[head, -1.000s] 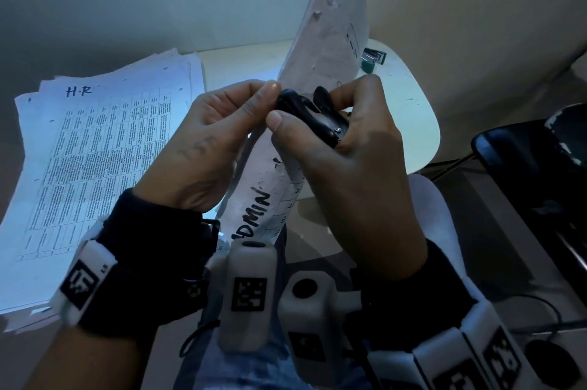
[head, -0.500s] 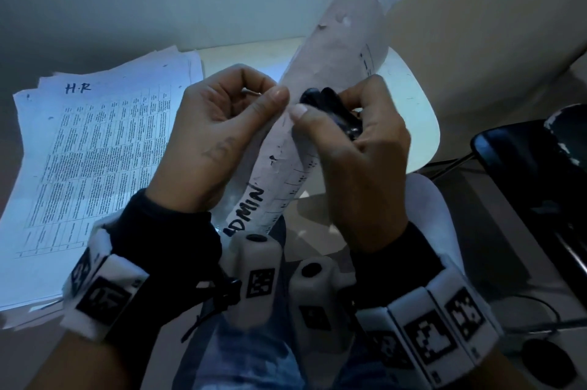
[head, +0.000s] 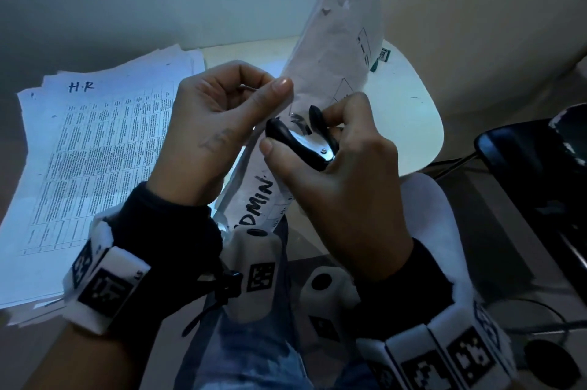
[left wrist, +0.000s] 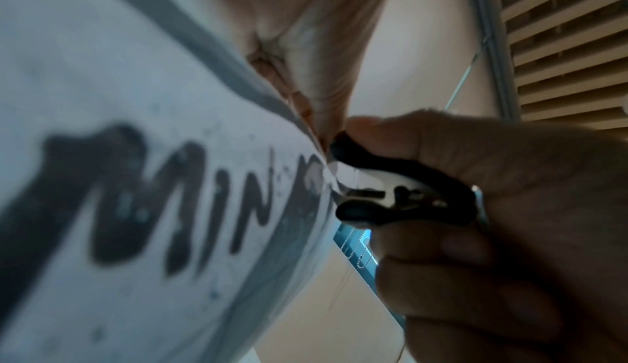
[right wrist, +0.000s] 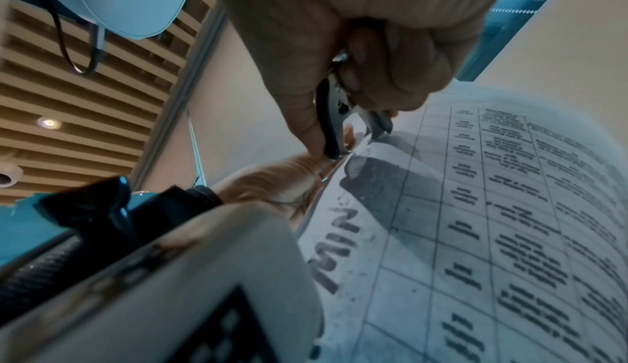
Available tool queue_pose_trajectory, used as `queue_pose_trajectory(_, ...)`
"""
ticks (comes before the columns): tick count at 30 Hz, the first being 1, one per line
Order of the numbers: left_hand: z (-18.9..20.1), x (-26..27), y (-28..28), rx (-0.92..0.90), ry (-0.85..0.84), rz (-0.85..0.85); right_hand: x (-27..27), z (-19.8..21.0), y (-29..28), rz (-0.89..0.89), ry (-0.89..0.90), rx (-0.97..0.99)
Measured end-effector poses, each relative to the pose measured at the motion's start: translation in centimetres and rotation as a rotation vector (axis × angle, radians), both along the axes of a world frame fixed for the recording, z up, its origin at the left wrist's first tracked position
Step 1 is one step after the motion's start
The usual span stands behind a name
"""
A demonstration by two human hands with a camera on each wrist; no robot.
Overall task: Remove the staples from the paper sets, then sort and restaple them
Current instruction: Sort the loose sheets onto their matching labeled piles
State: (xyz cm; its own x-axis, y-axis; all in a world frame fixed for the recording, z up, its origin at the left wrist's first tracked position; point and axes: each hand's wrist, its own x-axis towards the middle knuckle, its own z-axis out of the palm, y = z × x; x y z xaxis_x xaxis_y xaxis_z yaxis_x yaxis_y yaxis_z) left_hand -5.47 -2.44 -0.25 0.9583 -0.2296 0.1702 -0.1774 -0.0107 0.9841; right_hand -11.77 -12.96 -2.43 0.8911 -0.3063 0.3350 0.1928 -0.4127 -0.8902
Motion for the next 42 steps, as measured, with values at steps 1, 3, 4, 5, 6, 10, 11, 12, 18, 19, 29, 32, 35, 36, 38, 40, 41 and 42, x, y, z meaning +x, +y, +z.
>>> queue_pose_trajectory(1, 0.02, -0.04, 0.01, 0.004, 0.000, 0.000, 0.01, 0.07, 0.11, -0.010, 0.000, -0.001)
queue_pose_trajectory(3, 0.05, -0.10, 0.02, 0.017, -0.007, 0.001, 0.06, 0.15, 0.27, -0.027, -0.001, 0.003)
queue_pose_trajectory(4, 0.06, -0.14, 0.02, 0.026, -0.013, 0.002, 0.08, 0.16, 0.30, -0.032, 0.000, 0.006)
queue_pose_trajectory(5, 0.09, -0.18, 0.01, 0.037, -0.020, 0.004, 0.09, 0.20, 0.33, -0.032, 0.003, 0.013)
queue_pose_trajectory(6, 0.08, -0.19, 0.04, 0.046, -0.026, 0.007, 0.10, 0.21, 0.32, -0.031, 0.007, 0.020)
queue_pose_trajectory(10, 0.02, -0.11, 0.06, 0.040, -0.031, 0.005, 0.23, 0.36, 0.23, -0.022, 0.009, 0.042)
queue_pose_trajectory(11, 0.03, -0.11, 0.04, 0.027, -0.019, -0.010, 0.25, 0.40, 0.23, -0.018, 0.006, 0.049)
queue_pose_trajectory(12, 0.06, -0.13, 0.01, 0.012, -0.002, -0.024, 0.26, 0.44, 0.22, -0.012, 0.003, 0.057)
queue_pose_trajectory(18, 0.39, -0.40, -0.12, -0.061, 0.058, -0.017, 0.15, 0.60, 0.21, 0.010, 0.008, 0.083)
queue_pose_trajectory(19, 0.41, -0.42, -0.13, -0.076, 0.062, -0.006, 0.14, 0.63, 0.19, 0.010, 0.006, 0.083)
queue_pose_trajectory(29, 0.28, -0.54, -0.50, -0.116, 0.059, 0.005, 0.07, 0.71, 0.12, 0.041, 0.006, 0.129)
queue_pose_trajectory(32, 0.31, -0.59, -0.59, -0.101, 0.069, 0.005, 0.01, 0.78, 0.20, 0.046, 0.004, 0.119)
queue_pose_trajectory(35, 0.33, -0.61, -0.59, -0.107, 0.091, -0.002, -0.03, 0.86, 0.35, 0.058, -0.008, 0.095)
queue_pose_trajectory(36, 0.37, -0.61, -0.58, -0.113, 0.097, -0.008, -0.05, 0.87, 0.38, 0.064, -0.010, 0.096)
queue_pose_trajectory(38, 0.45, -0.68, -0.57, -0.134, 0.112, -0.022, -0.05, 0.94, 0.39, 0.074, -0.013, 0.103)
queue_pose_trajectory(40, 0.53, -0.75, -0.58, -0.152, 0.117, -0.024, -0.05, 1.02, 0.32, 0.085, -0.014, 0.122)
queue_pose_trajectory(41, 0.55, -0.79, -0.60, -0.156, 0.116, -0.027, -0.06, 1.03, 0.28, 0.091, -0.014, 0.138)
queue_pose_trajectory(42, 0.54, -0.82, -0.61, -0.158, 0.115, -0.034, -0.07, 1.01, 0.23, 0.098, -0.014, 0.157)
